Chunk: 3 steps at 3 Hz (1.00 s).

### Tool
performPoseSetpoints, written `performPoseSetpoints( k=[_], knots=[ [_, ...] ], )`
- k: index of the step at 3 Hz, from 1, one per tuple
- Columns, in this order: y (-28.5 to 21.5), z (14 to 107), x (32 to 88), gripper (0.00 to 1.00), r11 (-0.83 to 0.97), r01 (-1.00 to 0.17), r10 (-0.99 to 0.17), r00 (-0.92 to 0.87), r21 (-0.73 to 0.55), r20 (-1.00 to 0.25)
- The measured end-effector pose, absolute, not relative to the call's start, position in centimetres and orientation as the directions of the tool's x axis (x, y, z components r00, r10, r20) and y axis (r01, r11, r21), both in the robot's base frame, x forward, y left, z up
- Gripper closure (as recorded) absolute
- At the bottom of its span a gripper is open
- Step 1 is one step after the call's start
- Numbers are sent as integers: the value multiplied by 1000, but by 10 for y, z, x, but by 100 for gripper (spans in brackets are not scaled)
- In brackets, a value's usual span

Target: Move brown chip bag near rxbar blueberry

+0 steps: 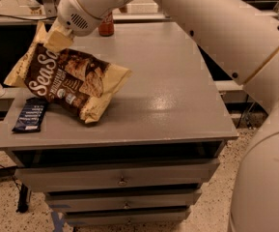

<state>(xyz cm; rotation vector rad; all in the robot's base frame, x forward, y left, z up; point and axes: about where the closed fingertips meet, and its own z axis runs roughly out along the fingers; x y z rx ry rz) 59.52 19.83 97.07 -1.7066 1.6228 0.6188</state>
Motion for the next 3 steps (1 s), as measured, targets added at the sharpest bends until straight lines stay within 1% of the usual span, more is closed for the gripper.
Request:
performPoseSetpoints(
  k=[1,3],
  knots=[
    [195,964,600,59,-20,-979,-646,168,-203,-745],
    [180,951,614,14,-36,-972,-646,199,-231,-737]
  ],
)
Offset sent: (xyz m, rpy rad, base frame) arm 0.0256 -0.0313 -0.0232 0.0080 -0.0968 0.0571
